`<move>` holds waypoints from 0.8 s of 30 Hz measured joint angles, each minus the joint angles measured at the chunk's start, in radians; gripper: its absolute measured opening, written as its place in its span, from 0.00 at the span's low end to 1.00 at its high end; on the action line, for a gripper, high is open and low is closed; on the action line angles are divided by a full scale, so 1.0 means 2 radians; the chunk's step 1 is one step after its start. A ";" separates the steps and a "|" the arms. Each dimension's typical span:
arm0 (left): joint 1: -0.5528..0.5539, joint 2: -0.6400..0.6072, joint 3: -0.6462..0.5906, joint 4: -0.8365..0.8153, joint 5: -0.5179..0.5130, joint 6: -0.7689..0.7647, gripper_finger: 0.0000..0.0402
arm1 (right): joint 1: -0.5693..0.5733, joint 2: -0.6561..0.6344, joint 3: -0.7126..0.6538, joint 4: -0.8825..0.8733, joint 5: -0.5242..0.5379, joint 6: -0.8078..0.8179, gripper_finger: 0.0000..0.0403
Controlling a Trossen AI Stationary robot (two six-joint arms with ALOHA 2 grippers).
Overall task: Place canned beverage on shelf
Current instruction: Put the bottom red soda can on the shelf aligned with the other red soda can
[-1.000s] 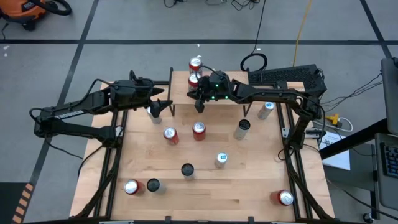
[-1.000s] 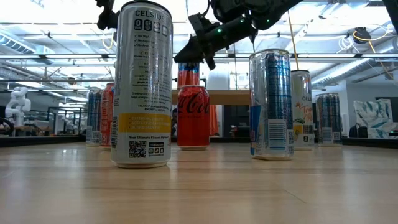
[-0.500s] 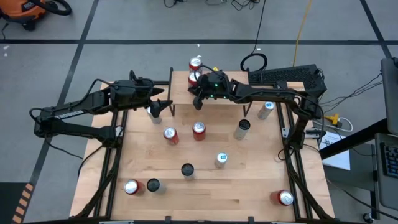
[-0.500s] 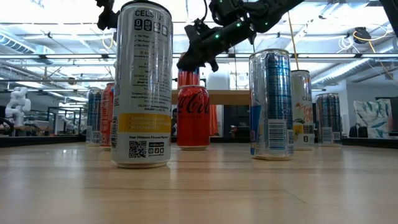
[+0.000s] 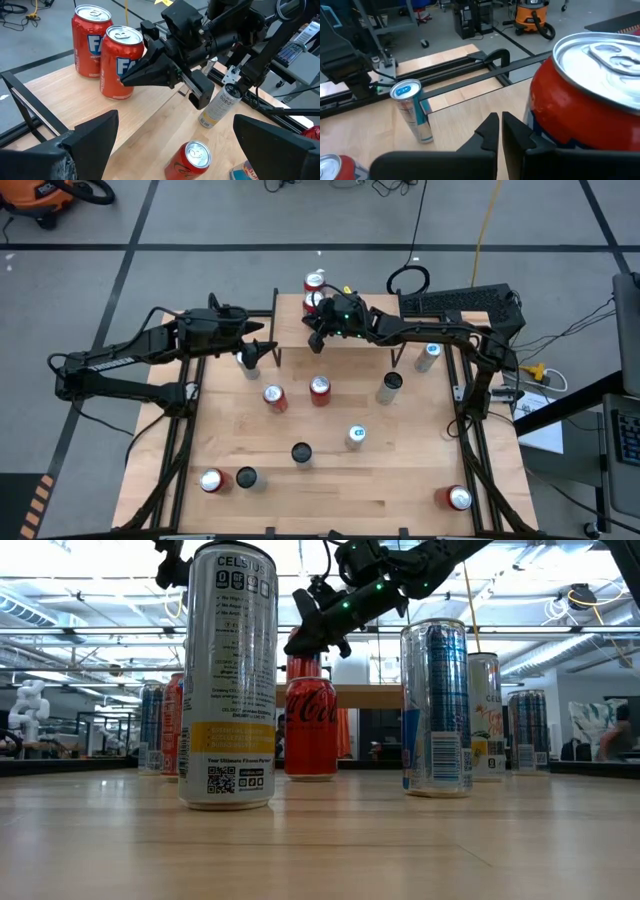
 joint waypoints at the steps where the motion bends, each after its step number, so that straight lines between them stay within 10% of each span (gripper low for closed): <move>1: 0.000 0.000 0.000 0.000 0.000 0.000 0.99 | 0.000 0.000 0.000 0.000 0.000 0.000 0.00; 24: 0.000 0.000 0.000 -0.005 0.000 -0.005 0.99 | 0.001 -0.004 0.000 -0.004 0.012 -0.010 0.00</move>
